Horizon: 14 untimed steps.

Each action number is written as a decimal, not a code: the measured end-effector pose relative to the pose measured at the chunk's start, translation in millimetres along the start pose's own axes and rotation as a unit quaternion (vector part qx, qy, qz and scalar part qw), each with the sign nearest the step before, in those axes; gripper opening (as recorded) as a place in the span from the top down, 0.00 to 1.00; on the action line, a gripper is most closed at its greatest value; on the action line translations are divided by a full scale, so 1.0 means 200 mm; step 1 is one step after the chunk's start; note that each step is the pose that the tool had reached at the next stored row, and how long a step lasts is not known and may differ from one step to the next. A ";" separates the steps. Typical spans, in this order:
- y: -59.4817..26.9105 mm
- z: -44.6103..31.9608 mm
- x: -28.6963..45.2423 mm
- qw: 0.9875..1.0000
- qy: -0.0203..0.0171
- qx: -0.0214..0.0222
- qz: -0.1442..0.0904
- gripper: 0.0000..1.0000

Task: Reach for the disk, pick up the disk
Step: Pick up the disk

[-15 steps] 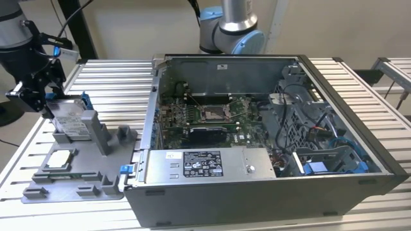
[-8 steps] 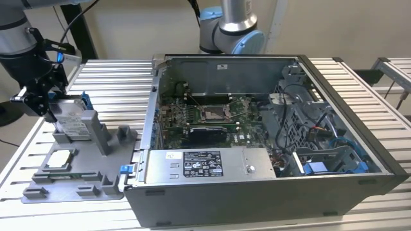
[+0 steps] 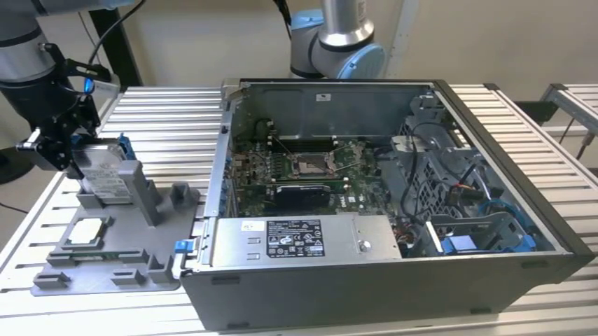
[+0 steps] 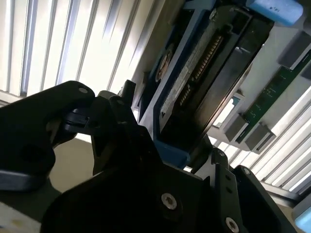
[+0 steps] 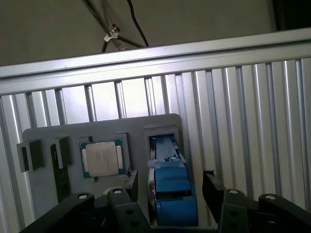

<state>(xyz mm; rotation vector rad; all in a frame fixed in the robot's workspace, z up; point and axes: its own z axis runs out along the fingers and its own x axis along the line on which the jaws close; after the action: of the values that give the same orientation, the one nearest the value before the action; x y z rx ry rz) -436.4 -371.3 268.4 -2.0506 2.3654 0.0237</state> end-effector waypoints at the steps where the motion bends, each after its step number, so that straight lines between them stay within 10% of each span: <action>1: 0.000 0.000 0.000 1.000 0.000 0.000 0.000 0.00; 14: 0.000 0.022 0.000 1.000 0.000 0.000 0.000 0.00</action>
<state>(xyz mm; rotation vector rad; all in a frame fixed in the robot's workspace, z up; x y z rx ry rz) -436.4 -371.3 264.0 -2.0506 2.3654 0.0237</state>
